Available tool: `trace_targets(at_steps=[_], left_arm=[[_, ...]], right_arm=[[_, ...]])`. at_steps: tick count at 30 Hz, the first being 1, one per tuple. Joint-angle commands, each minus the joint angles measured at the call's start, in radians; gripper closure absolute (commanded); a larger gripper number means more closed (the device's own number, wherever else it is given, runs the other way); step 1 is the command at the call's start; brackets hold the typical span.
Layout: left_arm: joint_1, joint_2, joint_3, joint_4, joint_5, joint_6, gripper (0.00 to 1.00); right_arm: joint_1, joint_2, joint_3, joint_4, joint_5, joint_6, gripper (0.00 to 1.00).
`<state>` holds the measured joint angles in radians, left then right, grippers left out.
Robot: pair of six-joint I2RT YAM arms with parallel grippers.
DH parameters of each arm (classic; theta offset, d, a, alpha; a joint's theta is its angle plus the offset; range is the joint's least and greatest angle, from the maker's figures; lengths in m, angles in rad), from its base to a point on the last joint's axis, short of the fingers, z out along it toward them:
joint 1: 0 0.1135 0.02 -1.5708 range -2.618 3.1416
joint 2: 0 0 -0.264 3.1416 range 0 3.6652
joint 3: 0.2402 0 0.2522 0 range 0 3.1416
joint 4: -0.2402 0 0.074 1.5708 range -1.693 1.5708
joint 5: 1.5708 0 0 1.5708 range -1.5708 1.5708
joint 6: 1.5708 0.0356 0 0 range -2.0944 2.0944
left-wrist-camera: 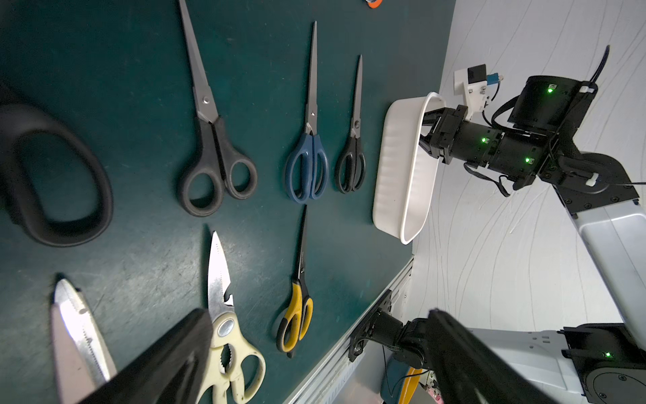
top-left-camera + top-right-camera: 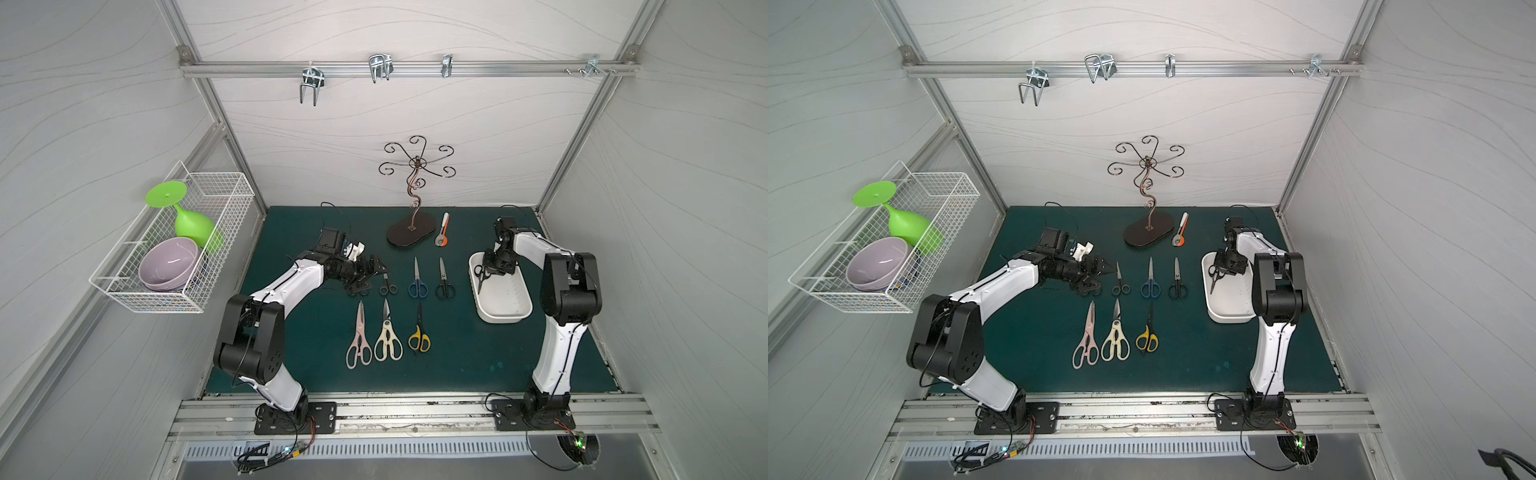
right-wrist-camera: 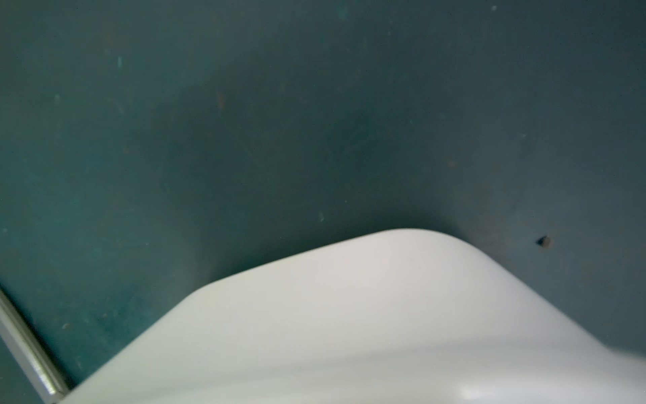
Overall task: Take the scissors out of the storage box
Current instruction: Pick up the scissors from the storage box.
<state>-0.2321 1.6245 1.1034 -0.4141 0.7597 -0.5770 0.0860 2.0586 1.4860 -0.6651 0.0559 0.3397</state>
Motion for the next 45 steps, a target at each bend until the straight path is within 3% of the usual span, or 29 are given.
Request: trace_targets(at_steps=[1, 6, 17, 23, 32, 39, 42, 45], left_arm=[[-0.004, -0.002, 0.044, -0.005, 0.001, 0.023, 0.00], [-0.004, -0.009, 0.042, -0.008, -0.003, 0.025, 0.01], [-0.004, 0.029, 0.065, 0.024, 0.019, 0.004, 0.00], [-0.021, 0.098, 0.156, 0.019, 0.062, 0.014, 0.09], [-0.140, 0.168, 0.235, 0.024, 0.088, 0.033, 0.19], [-0.241, 0.205, 0.200, 0.306, 0.147, -0.062, 0.26], [-0.269, 0.243, 0.209, 0.413, 0.194, -0.115, 0.34], [-0.293, 0.261, 0.215, 0.510, 0.210, -0.164, 0.49]], right_arm=[[-0.015, 0.029, -0.014, -0.004, -0.033, -0.002, 0.84], [-0.021, 0.025, -0.038, 0.009, -0.037, -0.009, 0.93], [-0.022, -0.088, -0.051, -0.065, 0.030, -0.032, 0.95], [-0.022, -0.162, -0.054, -0.108, 0.071, -0.057, 0.97], [-0.022, -0.236, -0.028, -0.165, 0.141, -0.076, 1.00], [-0.005, -0.337, 0.038, -0.240, 0.062, -0.070, 1.00], [0.047, -0.378, 0.051, -0.262, 0.023, -0.067, 1.00], [0.123, -0.410, 0.050, -0.281, 0.021, -0.037, 1.00]])
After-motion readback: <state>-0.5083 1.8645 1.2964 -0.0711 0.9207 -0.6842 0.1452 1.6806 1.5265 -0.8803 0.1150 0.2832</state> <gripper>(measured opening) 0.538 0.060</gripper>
